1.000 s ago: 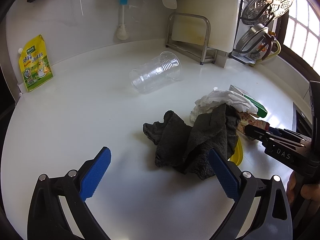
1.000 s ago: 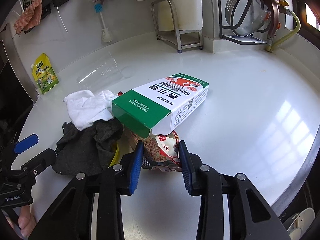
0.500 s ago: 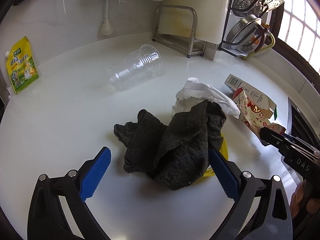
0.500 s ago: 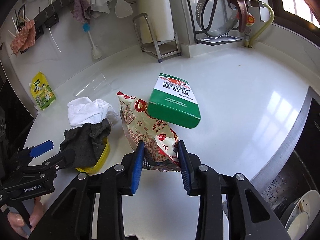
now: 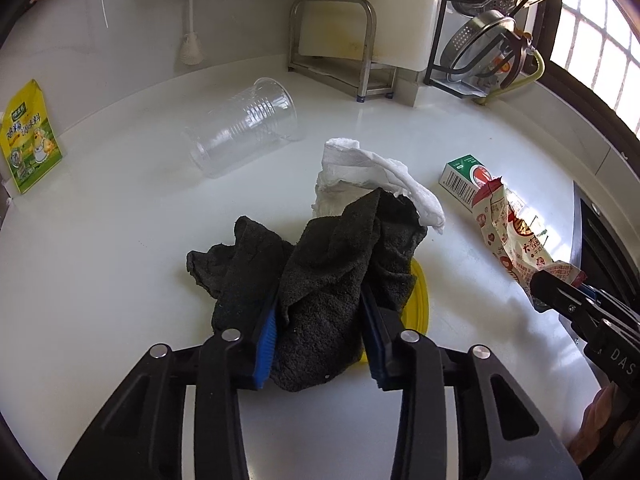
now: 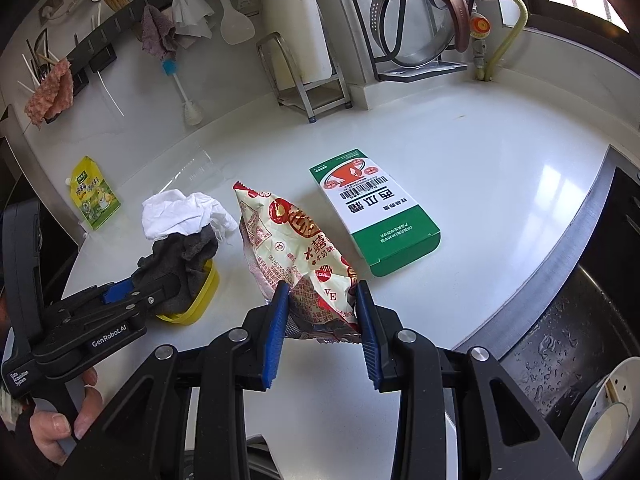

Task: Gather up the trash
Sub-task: 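Grasp the dark cloth with the left tool while the right tool holds the snack bag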

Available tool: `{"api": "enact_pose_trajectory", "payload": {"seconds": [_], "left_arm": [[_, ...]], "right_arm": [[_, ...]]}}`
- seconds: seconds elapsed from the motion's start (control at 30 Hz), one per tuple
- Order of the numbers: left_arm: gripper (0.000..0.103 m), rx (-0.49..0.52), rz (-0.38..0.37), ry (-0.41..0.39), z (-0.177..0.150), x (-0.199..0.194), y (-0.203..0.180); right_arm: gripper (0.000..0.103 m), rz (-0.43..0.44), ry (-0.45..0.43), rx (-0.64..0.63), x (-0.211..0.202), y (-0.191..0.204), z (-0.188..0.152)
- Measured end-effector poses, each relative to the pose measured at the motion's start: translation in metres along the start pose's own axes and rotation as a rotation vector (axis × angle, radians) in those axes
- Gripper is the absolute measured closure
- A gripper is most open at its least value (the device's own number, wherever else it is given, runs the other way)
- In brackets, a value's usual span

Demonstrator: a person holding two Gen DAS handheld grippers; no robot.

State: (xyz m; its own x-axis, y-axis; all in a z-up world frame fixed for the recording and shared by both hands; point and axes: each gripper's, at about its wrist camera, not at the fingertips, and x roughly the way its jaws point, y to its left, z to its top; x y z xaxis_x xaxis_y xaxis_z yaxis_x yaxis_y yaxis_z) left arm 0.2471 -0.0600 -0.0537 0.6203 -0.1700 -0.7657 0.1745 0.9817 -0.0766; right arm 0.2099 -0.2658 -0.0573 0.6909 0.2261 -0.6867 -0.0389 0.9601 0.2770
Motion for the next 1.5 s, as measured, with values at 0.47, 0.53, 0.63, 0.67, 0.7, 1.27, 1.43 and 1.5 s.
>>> {"api": "enact_pose_trajectory", "payload": {"seconds": [0.47, 0.53, 0.63, 0.67, 0.7, 1.27, 1.43, 1.5], "left_arm": [[0.087, -0.044, -0.004, -0.087, 0.012, -0.035, 0.020], [0.087, -0.044, 0.001, -0.106, 0.015, -0.044, 0.022], [0.087, -0.047, -0.011, -0.126, 0.020, -0.056, 0.026], [0.087, -0.051, -0.023, -0.126, 0.020, -0.058, 0.027], [0.087, -0.055, -0.032, -0.121, 0.020, -0.059, 0.028], [0.085, -0.076, -0.029, 0.019, -0.012, -0.033, 0.034], [0.083, -0.082, -0.013, 0.020, -0.012, -0.034, 0.038], [0.079, -0.078, -0.003, 0.009, -0.012, -0.036, 0.038]], "right_arm": [[0.070, 0.023, -0.012, 0.007, -0.004, -0.004, -0.002], [0.070, 0.025, -0.018, 0.011, -0.006, -0.005, -0.003], [0.070, 0.029, -0.020, 0.018, -0.009, -0.007, -0.005], [0.070, 0.031, -0.021, 0.020, -0.010, -0.007, -0.006], [0.070, 0.032, -0.023, 0.023, -0.011, -0.008, -0.006], [0.070, 0.045, -0.023, 0.022, -0.015, -0.009, -0.011], [0.070, 0.047, -0.025, 0.018, -0.015, -0.009, -0.011], [0.070, 0.047, -0.025, 0.018, -0.015, -0.009, -0.011]]}}
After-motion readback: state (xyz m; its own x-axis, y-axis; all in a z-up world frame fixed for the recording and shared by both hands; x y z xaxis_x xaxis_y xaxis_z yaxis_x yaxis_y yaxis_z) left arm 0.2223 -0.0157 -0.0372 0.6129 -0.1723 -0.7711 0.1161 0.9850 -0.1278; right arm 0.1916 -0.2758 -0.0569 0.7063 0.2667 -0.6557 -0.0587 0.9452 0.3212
